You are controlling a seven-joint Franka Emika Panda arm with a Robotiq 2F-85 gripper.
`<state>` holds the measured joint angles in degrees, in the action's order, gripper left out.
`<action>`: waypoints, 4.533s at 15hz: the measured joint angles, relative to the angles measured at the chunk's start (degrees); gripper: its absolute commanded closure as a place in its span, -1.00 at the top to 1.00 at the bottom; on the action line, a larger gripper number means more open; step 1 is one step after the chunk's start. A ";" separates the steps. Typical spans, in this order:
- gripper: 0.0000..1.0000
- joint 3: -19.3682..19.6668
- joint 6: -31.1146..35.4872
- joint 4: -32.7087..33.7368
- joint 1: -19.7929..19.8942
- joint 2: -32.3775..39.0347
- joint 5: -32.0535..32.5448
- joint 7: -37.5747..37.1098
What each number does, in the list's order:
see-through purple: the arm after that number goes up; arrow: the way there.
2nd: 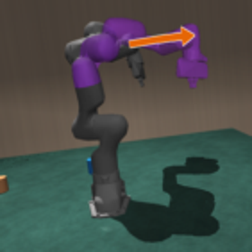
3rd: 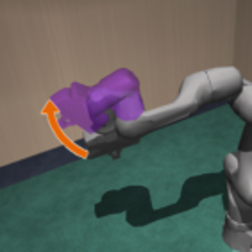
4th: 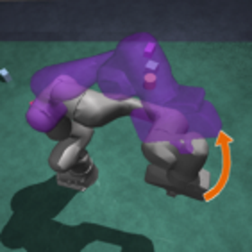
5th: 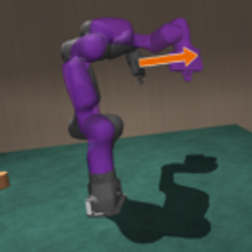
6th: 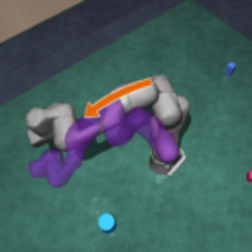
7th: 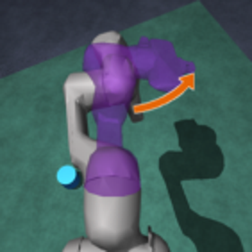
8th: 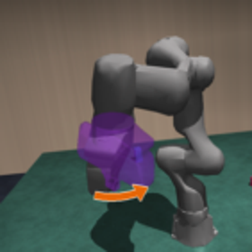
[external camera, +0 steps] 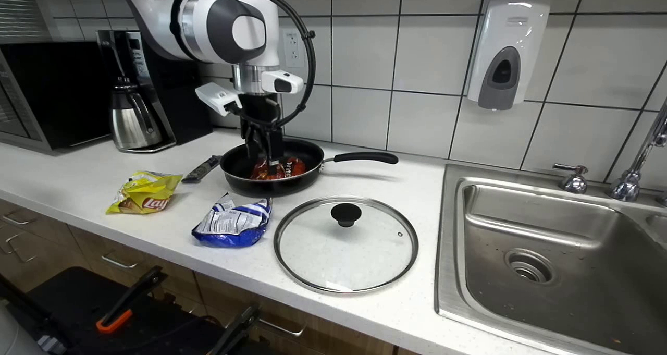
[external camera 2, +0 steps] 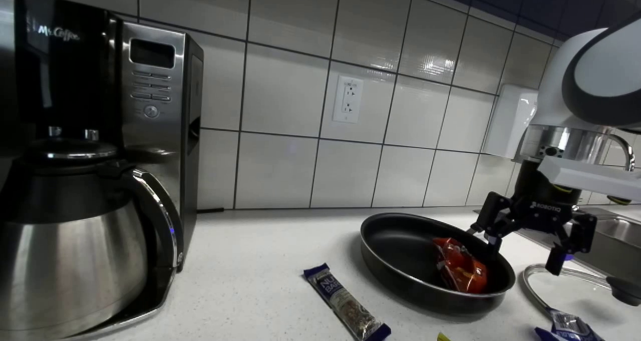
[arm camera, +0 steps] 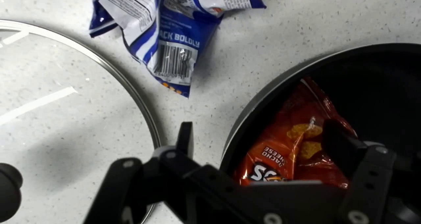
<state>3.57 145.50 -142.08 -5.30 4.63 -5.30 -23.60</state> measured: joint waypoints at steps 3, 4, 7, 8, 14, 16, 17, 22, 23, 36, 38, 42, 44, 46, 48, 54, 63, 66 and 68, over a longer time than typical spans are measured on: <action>1.00 -0.09 0.00 -2.23 0.03 -2.13 -1.09 1.16; 1.00 -0.16 0.00 -2.99 0.03 -2.83 -1.43 1.41; 1.00 -0.28 0.00 -5.21 0.03 -4.56 -1.82 1.53; 1.00 -0.29 0.00 -5.95 0.08 -5.03 -1.84 1.53; 1.00 -0.28 0.00 -9.78 1.05 -7.54 -1.84 1.53; 1.00 -0.28 0.00 -10.61 1.27 -7.71 -1.91 1.53; 1.00 -0.28 0.00 -10.94 1.31 -7.71 -2.09 1.53; 1.00 -0.28 0.00 -12.48 1.36 -7.69 -2.68 1.53; 1.00 -0.28 -0.01 -12.76 1.36 -7.69 -2.68 1.53; 1.00 -0.28 0.48 -14.89 2.21 -5.89 -5.76 1.50; 1.00 -0.25 0.67 -14.89 2.76 -5.36 -6.08 1.50; 0.31 -0.16 1.26 -14.89 3.57 -4.40 -6.42 1.50; -0.02 -0.16 1.64 -14.89 3.74 -4.14 -6.65 1.50; -0.34 -0.16 1.81 -14.89 3.75 -4.03 -6.74 1.50; -0.64 -0.16 1.91 -14.89 3.75 -3.95 -6.74 1.50; -1.00 -0.16 2.01 -14.77 3.75 -3.85 -6.74 1.50; -1.00 -0.34 1.76 -14.23 3.75 -3.96 -7.83 2.65; -1.00 -0.59 0.35 -13.60 3.75 -4.79 -9.05 4.87; -1.00 -0.60 -1.26 -13.19 3.75 -5.81 -9.05 5.67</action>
<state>2.97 144.24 -155.27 -1.55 -1.19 -14.35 -17.93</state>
